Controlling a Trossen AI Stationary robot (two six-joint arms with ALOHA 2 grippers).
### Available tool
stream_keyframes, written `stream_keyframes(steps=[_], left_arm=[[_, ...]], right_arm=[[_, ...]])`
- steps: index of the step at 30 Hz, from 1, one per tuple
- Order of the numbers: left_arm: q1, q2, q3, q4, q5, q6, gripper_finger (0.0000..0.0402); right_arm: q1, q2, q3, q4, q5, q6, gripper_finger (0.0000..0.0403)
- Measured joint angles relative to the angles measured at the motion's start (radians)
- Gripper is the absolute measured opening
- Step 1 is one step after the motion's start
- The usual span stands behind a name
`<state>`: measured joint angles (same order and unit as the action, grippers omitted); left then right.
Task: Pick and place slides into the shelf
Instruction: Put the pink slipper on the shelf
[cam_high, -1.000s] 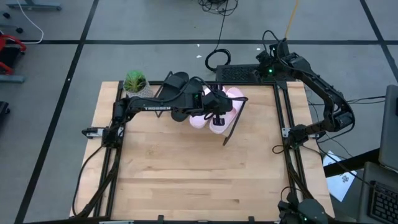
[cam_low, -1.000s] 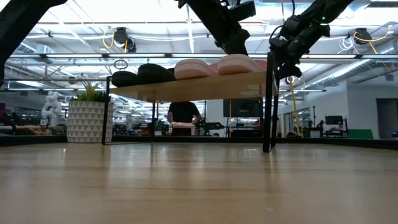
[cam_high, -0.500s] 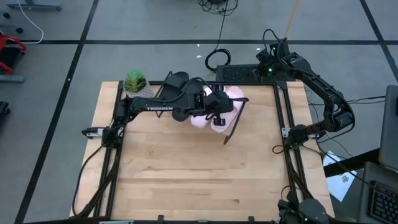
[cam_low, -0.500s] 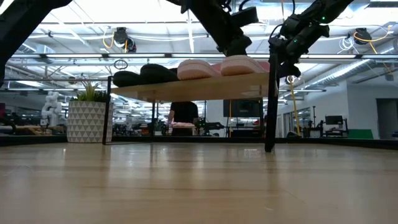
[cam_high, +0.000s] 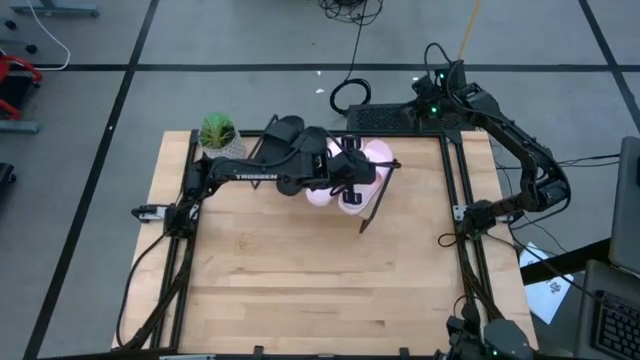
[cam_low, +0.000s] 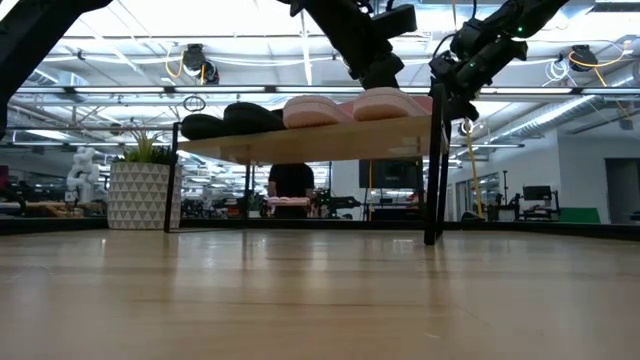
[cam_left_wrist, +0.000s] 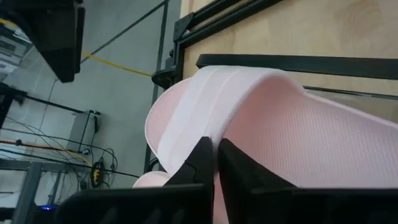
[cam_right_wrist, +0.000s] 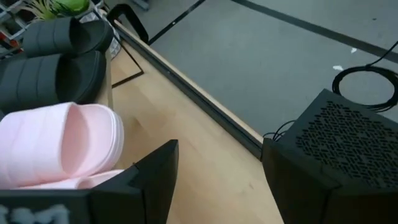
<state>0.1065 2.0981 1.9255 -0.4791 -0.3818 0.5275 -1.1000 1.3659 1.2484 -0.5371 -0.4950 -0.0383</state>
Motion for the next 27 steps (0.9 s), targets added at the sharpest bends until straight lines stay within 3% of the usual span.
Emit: stream_keyframes(steps=[27], left_arm=[[-0.026,-0.003,0.048,-0.045,0.024,-0.015,0.0]], right_arm=[[-0.065,0.0,0.0,0.021,0.0,-0.003,0.0222]])
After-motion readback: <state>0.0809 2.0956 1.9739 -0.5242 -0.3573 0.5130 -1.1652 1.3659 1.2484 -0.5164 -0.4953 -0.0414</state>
